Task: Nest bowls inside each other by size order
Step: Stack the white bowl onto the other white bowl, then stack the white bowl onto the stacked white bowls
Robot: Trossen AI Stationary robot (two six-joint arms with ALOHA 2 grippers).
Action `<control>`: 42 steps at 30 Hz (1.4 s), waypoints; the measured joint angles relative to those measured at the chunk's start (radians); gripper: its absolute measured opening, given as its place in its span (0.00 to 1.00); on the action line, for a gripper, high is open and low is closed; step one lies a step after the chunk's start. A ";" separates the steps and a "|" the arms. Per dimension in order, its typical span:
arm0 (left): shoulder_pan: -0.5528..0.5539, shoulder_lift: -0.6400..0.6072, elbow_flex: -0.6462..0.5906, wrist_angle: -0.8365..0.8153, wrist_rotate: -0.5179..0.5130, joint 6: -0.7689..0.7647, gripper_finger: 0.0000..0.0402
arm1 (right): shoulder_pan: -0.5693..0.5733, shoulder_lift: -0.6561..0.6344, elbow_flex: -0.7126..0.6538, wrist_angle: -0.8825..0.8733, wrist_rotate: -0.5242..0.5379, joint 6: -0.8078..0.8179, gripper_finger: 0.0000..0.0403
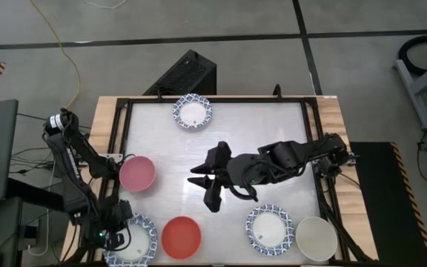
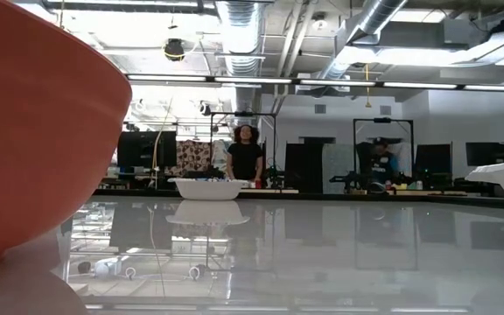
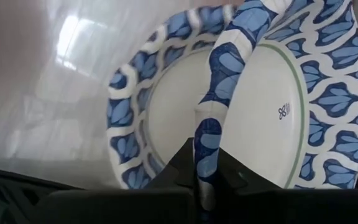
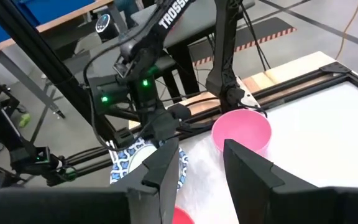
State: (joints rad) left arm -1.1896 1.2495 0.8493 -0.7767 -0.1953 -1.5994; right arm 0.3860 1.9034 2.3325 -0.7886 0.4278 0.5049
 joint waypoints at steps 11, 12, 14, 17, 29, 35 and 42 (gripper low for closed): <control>0.000 0.000 -0.016 -0.029 0.038 -0.019 0.00 | 0.001 -0.001 0.000 -0.020 0.013 0.002 0.37; 0.000 0.000 -0.016 -0.029 0.038 -0.019 0.00 | 0.001 -0.001 0.000 -0.021 0.013 0.003 0.37; 0.000 0.000 -0.016 -0.030 0.031 -0.019 0.00 | 0.003 -0.001 0.000 -0.021 0.013 0.002 0.37; 0.000 0.000 -0.016 -0.030 0.029 0.017 0.03 | 0.007 -0.001 0.000 -0.022 0.015 0.002 0.37; 0.000 0.000 -0.016 -0.051 0.050 0.033 0.40 | 0.011 -0.001 0.000 -0.022 0.015 0.001 0.37; 0.000 0.000 -0.016 -0.071 0.053 -0.003 0.52 | 0.014 -0.001 0.000 -0.023 0.015 -0.001 0.37; 0.000 0.000 -0.015 -0.074 0.046 -0.038 0.53 | 0.013 -0.001 0.000 -0.095 0.022 0.000 0.37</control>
State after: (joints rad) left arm -1.1892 1.2491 0.8341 -0.8509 -0.1495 -1.6375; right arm 0.3988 1.9026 2.3325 -0.8840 0.4503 0.5045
